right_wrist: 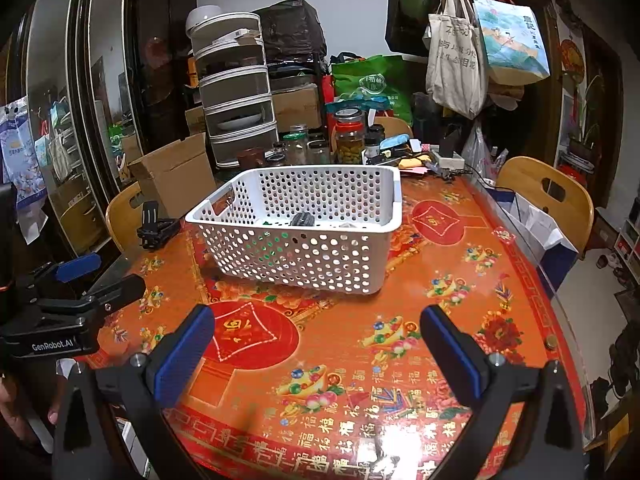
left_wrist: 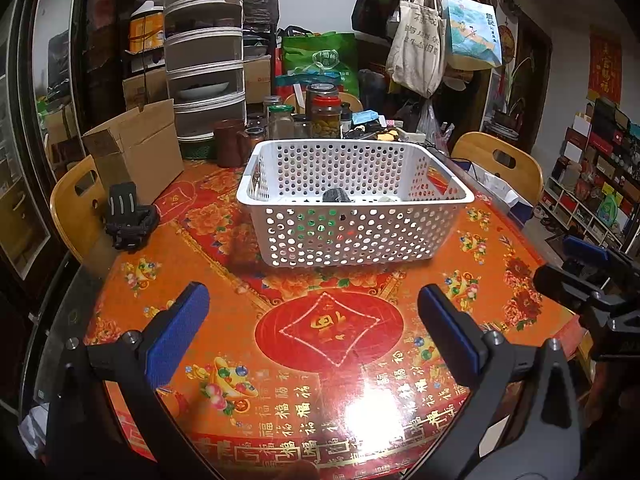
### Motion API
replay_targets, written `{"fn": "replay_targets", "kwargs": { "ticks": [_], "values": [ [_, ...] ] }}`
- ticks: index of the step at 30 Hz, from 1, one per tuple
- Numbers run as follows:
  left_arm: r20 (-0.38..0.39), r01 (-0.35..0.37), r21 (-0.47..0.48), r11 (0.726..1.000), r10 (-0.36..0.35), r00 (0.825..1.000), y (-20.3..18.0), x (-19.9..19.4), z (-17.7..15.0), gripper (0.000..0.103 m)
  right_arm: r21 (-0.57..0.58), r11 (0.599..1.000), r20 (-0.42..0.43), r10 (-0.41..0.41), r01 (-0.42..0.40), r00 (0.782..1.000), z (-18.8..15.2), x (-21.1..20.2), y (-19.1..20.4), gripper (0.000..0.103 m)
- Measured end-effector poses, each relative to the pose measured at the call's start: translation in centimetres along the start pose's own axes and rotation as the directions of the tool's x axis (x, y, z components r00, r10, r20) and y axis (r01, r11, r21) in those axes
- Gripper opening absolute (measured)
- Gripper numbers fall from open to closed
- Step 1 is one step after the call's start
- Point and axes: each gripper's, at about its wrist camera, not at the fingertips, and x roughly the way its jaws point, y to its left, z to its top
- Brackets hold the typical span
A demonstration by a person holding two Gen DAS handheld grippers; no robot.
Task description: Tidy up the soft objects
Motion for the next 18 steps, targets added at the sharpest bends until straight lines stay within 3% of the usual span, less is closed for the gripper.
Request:
{"fn": "replay_targets", "kwargs": {
  "ticks": [18],
  "values": [
    [-0.008,0.005,0.001,1.000,-0.005,1.000,-0.17,0.15,-0.09,0.103,0.000,1.000,0.001,0.001,-0.001,1.000,0.01,-0.05,0.07,0.102]
  ]
}}
